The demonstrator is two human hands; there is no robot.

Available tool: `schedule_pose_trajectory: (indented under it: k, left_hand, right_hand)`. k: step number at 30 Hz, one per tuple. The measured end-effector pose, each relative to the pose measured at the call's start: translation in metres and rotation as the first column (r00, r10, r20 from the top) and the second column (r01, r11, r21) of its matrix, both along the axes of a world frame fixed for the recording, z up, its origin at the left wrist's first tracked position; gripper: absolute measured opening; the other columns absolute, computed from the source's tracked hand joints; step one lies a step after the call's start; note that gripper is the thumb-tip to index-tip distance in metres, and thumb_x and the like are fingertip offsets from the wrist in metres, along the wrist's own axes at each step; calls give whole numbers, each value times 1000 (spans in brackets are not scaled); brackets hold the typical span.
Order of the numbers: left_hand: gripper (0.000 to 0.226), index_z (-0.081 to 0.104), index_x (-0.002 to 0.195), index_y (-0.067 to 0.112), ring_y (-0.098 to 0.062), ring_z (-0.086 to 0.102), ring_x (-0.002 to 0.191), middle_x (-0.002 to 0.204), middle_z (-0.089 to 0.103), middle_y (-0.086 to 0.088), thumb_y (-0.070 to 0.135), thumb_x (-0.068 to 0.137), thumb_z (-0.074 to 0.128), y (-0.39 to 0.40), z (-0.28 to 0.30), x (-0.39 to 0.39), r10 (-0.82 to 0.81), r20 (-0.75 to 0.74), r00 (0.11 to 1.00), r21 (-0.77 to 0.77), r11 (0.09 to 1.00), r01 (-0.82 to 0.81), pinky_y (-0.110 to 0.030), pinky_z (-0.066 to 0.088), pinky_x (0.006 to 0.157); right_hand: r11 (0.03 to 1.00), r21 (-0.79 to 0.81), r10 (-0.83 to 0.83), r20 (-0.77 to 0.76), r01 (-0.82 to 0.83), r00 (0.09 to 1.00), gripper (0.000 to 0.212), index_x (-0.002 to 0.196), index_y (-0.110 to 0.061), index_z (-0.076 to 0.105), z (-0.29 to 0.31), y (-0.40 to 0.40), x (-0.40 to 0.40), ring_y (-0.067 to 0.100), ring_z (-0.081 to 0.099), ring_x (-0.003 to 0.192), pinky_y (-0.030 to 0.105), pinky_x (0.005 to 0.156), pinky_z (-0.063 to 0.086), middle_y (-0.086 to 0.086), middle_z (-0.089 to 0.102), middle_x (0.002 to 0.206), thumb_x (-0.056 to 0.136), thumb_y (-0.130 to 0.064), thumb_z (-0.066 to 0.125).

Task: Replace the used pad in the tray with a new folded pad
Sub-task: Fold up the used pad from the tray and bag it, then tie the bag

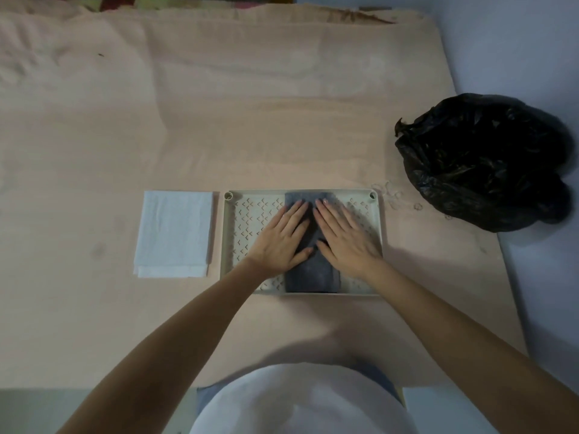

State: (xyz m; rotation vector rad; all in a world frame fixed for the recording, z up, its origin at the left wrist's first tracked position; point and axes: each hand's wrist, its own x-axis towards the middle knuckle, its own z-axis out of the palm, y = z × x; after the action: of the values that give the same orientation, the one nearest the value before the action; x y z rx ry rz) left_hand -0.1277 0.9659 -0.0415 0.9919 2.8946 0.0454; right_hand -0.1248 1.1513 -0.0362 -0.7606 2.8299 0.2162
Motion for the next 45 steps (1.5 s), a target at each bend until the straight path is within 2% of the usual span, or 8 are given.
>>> schedule_pose_trajectory:
  k: [6, 13, 20, 24, 28, 31, 39, 45]
  left_hand:
    - [78, -2, 147, 0, -26, -2, 146, 157, 1, -16, 56, 93, 3, 1, -10, -17, 66, 38, 997, -120, 991, -61, -41, -5, 119]
    - [76, 4, 148, 1, -24, 0, 146, 157, 3, -15, 54, 95, 7, -1, -18, -19, 58, 73, 996, -80, 995, -52, -39, 3, 120]
    - [78, 2, 150, 6, -22, -2, 146, 158, 1, -11, 58, 92, 6, -4, -12, -17, 81, 72, 994, -106, 992, -73, -39, -3, 120]
    - [76, -4, 149, 9, -21, -6, 146, 158, -2, -8, 58, 92, 2, -13, -5, -17, 85, 67, 994, -133, 988, -75, -38, -9, 119]
    - [79, -5, 146, 4, -26, -7, 145, 156, -5, -13, 59, 91, -9, -22, 4, 6, -38, 40, 998, -141, 989, 44, -42, -6, 118]
    - [83, -2, 148, 3, -25, -9, 145, 156, -6, -15, 61, 90, -6, -16, 3, 27, -65, 100, 993, -151, 985, 80, -40, -10, 117]
    - [80, -9, 148, 8, -22, -13, 145, 157, -11, -9, 63, 92, 4, -14, -1, 31, -22, 116, 993, -248, 967, 50, -42, -8, 118]
    - [79, -15, 147, 11, -21, -16, 144, 157, -14, -7, 64, 91, 3, -18, 0, 34, 10, 125, 992, -280, 960, 26, -43, -8, 118]
  right_hand:
    - [996, 61, 68, 59, -72, 996, 78, 146, -5, -8, -6, 8, -20, 24, -4, 146, 45, 119, 0, 12, -4, 158, 92, -59, 7]
    - [999, 33, 34, 92, -37, 995, 83, 148, -6, -5, -15, 8, -24, 22, -2, 146, 44, 119, 3, 9, -3, 158, 88, -62, 4]
    - [999, 29, 38, 91, -40, 995, 86, 147, -8, -9, -15, 9, -25, 21, -7, 146, 42, 119, -2, 8, -7, 158, 89, -67, 13]
    - [998, 49, 28, 84, -32, 996, 84, 144, -8, -16, -7, 27, -23, 22, -16, 144, 40, 119, -8, 10, -15, 157, 89, -67, 9]
    - [963, -46, 268, 123, -265, 955, 71, 147, -13, -8, 4, 33, -8, 23, -12, 144, 42, 114, -14, 8, -12, 155, 94, -59, 0]
    - [906, -21, 422, 131, -423, 897, 66, 147, -12, 3, 0, 25, 12, 21, -7, 142, 46, 112, -12, 8, -1, 154, 97, -54, 6]
    - [922, 54, 366, 189, -382, 911, 67, 144, -15, -16, -11, 25, 19, 17, -22, 138, 41, 112, -21, 5, -14, 155, 97, -55, 12]
    - [947, -13, 318, 198, -322, 927, 61, 146, -21, -9, -1, 31, 28, 16, -21, 140, 39, 115, -18, 1, -10, 157, 94, -54, 1]
